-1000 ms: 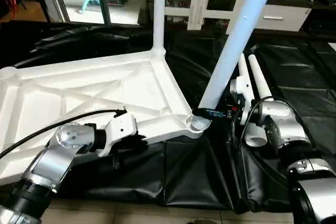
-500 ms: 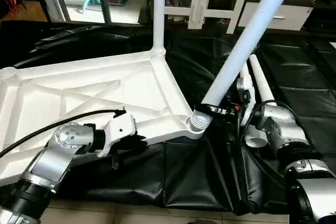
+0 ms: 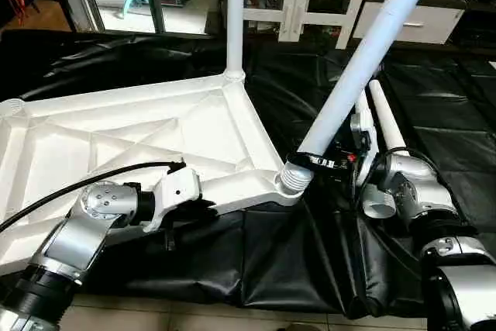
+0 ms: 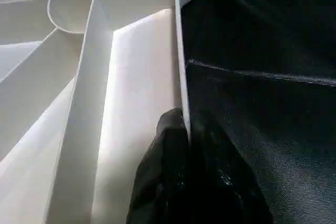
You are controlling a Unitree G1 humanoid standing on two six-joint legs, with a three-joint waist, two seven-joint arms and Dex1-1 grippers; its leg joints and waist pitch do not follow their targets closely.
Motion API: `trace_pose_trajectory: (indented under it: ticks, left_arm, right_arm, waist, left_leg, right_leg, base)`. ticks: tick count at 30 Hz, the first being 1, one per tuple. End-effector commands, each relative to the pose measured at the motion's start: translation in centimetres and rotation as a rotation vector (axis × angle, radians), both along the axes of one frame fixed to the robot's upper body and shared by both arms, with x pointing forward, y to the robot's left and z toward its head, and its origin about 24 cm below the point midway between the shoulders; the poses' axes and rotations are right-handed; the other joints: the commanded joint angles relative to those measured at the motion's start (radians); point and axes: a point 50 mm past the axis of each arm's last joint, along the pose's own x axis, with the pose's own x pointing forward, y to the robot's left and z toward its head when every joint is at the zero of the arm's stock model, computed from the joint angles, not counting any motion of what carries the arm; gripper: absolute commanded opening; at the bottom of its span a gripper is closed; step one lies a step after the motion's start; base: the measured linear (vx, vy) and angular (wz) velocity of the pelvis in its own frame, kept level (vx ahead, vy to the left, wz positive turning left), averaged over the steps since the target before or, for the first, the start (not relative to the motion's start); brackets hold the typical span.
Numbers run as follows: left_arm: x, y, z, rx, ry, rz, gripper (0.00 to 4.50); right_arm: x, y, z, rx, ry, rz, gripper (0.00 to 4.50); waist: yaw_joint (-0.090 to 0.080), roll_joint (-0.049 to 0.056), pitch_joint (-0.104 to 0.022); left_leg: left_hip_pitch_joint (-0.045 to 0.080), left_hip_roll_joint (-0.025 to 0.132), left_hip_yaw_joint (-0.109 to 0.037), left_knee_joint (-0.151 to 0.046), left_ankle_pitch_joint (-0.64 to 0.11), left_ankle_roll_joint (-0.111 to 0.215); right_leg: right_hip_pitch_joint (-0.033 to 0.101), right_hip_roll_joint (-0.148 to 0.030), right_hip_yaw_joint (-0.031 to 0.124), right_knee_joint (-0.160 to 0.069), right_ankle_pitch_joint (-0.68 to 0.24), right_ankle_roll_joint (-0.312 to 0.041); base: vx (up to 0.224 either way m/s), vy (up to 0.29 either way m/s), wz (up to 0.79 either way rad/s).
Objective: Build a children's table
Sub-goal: Insert table leg to table base
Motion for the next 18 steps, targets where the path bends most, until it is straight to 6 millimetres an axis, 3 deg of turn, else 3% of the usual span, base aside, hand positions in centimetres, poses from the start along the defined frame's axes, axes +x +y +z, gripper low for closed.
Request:
trace_pose_trajectory:
  ticks: [1, 6, 18]
  left_arm:
    - [0.3, -0.3, 0.2, -0.042, -0.031, 0.025, 0.0]
    - [0.3, -0.2, 0.1, -0.037, -0.031, 0.027, 0.0]
    - [0.1, 0.0, -0.1, -0.025, -0.026, 0.025, 0.0]
  right_arm:
    - [-0.6, 0.7, -0.9, -0.031, 0.042, 0.055, 1.87]
    - [-0.5, 0.8, -0.3, -0.015, 0.028, 0.06, 1.86]
    - [-0.8, -1.1, -0.7, -0.139, -0.004, 0.043, 1.86]
  waist:
    - [0.005, -0.001, -0.043]
    - [0.008, -0.001, -0.045]
    - [0.007, -0.001, -0.043]
  left_leg:
    - [0.002, 0.073, -0.027, -0.085, -0.149, 0.084]
    - [0.002, 0.07, -0.024, -0.081, -0.093, 0.097]
    - [0.004, 0.067, -0.024, -0.081, -0.12, 0.089]
  right_leg:
    - [0.03, -0.072, 0.048, -0.073, -0.227, -0.272]
    - [0.033, -0.071, 0.047, -0.066, -0.17, -0.281]
    - [0.032, -0.072, 0.05, -0.073, -0.207, -0.269]
  base:
    - [0.0, 0.0, 0.0]
    - [0.0, 0.0, 0.0]
    - [0.0, 0.0, 0.0]
